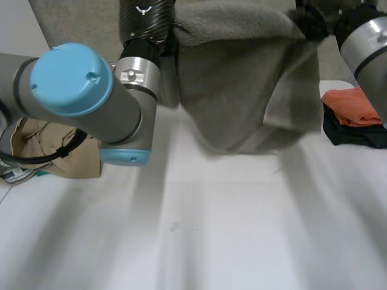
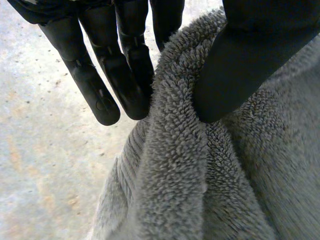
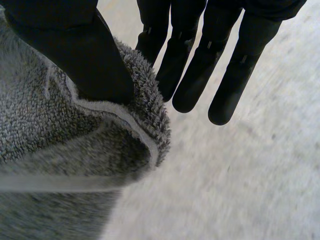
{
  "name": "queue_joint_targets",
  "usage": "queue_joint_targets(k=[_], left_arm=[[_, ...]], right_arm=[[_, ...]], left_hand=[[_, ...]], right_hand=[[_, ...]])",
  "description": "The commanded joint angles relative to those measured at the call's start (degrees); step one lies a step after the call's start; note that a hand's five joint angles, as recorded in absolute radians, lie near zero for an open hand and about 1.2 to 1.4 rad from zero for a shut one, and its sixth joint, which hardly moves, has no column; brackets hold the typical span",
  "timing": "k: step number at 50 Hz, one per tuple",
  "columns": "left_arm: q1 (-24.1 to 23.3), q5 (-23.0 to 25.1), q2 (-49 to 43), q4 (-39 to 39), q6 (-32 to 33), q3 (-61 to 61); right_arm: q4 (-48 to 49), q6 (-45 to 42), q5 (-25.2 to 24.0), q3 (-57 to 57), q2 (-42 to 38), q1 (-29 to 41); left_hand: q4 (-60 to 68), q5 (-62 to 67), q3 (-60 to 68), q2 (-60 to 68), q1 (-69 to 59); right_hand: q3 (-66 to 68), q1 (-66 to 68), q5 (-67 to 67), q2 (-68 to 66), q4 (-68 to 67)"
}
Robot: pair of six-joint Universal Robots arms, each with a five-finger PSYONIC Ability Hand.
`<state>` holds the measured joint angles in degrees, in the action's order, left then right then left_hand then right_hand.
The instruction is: Fold the laundry.
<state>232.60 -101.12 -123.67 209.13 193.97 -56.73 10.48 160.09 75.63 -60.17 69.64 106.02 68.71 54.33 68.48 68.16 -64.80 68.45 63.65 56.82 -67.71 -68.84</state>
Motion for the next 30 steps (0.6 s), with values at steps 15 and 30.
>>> queue_joint_targets(k=[15,30], left_arm=[[-3.38,-8.39,5.54,-8.98,2.65,-38.80],[3.73,8.56,8.63,-37.64,3.43,-18.43]], right_arm=[[-3.19,-12.08,1.71,-21.04,-16.02,3.50],[-2.40,-15.33,2.16,-26.49,-9.61,5.60]], left_hand=[[-21.29,-16.91,-21.07,-20.74,17.38],[-52.96,-48.58,-52.73,-52.41,49.05]], right_hand=[[11.55,16.35,13.18,-12.29,-11.16],[11.55,16.35,13.18,-12.29,-11.16]])
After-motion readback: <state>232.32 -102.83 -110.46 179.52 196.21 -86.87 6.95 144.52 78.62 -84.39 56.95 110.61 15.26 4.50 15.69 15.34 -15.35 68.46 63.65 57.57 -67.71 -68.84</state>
